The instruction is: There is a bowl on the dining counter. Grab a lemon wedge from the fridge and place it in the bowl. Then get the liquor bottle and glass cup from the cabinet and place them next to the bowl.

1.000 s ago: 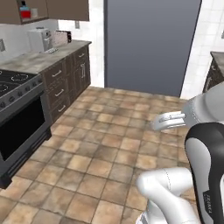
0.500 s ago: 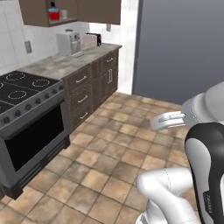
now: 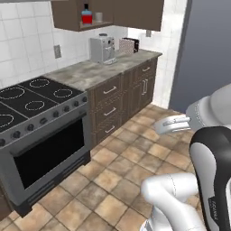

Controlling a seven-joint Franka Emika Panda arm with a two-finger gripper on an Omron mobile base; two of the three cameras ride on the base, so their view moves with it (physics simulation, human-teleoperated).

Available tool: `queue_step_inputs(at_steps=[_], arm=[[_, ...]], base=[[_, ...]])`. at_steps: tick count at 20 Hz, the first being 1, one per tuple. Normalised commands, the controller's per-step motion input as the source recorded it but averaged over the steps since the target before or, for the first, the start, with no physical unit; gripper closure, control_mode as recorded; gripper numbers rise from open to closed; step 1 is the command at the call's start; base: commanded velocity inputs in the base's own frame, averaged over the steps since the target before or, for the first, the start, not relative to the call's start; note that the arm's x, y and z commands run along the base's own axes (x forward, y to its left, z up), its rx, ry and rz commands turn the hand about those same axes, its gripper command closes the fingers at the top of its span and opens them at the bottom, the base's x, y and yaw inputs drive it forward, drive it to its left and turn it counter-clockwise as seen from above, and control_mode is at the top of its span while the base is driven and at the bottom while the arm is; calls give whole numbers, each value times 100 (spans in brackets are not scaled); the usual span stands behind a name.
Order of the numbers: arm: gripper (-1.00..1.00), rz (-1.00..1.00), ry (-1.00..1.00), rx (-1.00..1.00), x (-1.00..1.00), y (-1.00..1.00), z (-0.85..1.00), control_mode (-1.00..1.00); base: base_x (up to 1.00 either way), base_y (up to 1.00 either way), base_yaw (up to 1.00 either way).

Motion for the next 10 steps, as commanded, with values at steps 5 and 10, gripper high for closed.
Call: queue_step_inputs(at_steps=[5,10], arm=[[-100,0,0,0,0,0,0,100],[-100,0,0,0,0,0,0,100]], base=[[98,-38,42],[92,-50,41]])
